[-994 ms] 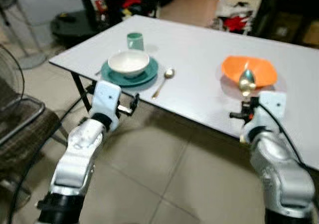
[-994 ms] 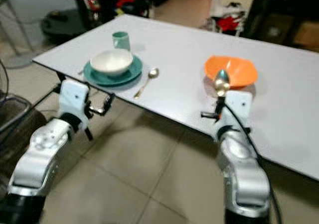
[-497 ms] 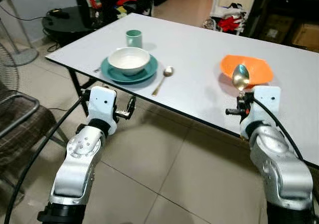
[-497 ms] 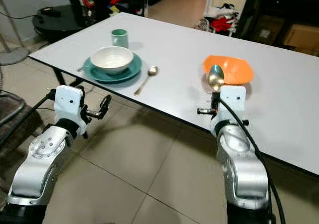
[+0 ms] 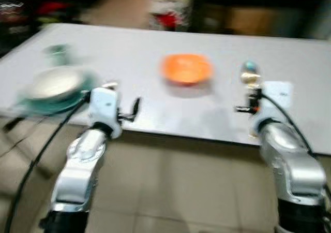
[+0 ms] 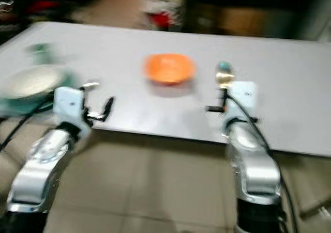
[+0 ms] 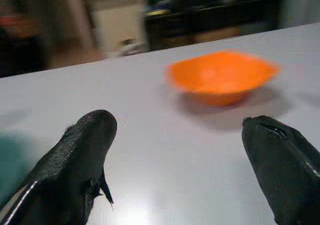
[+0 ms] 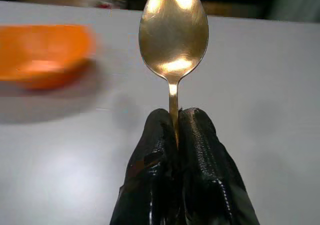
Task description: Setting the table
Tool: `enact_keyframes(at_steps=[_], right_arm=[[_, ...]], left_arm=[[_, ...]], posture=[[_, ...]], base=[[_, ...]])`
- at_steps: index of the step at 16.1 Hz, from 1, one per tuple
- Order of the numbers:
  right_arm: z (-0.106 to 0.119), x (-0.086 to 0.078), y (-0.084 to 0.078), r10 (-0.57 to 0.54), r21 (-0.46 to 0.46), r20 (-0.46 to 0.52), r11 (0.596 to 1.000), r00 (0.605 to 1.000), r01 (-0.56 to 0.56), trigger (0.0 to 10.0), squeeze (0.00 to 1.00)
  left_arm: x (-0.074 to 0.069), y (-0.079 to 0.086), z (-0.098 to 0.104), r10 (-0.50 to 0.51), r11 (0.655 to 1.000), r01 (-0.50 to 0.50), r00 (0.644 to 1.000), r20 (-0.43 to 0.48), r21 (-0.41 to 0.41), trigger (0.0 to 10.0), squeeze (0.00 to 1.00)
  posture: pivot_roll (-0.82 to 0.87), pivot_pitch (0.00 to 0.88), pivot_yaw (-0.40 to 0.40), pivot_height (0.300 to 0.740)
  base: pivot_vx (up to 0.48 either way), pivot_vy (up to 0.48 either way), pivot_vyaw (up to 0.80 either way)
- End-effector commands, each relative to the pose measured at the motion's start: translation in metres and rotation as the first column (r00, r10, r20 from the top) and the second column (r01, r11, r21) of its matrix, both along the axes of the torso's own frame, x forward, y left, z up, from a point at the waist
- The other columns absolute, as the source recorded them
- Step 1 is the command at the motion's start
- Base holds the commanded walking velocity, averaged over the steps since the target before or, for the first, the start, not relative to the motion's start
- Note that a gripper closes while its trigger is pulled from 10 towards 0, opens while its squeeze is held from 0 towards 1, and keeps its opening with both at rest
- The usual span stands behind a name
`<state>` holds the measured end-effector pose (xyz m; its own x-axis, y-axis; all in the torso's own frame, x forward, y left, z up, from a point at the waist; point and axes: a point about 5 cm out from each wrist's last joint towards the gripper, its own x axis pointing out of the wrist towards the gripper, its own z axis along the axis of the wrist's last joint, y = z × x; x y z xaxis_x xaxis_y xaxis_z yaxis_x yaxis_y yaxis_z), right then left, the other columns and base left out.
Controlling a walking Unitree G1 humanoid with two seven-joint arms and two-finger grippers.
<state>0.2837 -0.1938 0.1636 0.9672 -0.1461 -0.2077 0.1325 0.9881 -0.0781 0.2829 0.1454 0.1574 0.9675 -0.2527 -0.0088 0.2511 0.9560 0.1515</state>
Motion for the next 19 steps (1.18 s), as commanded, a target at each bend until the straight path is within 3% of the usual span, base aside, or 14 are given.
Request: enact_keyframes(at_steps=[1,10,19], right_arm=[[0.006,0.003,0.012,0.05,0.017,0.021,0.999,0.999,-0.05,10.0,0.0],[0.015,0.006,0.027,0.237,0.007,0.044,0.971,0.97,-0.238,10.0,0.0],[0.021,0.028,0.03,0.292,-0.066,0.035,0.955,0.956,-0.29,10.0,0.0]], left_arm=[[-0.001,0.01,-0.001,0.027,1.0,-0.027,1.0,-0.005,0.01,10.0,0.0],[-0.004,0.015,-0.003,0.025,0.999,-0.025,1.0,-0.012,0.034,10.0,0.0],[-0.003,0.012,0.001,-0.001,0.999,0.001,1.0,-0.001,0.043,10.0,0.0]], posture=[[0.04,0.0,0.024,0.74],[0.05,0.0,0.013,0.74],[0.06,0.0,0.021,0.74]], base=[[0.382,0.0,-0.8],[0.371,0.0,0.0],[0.3,0.0,0.0]])
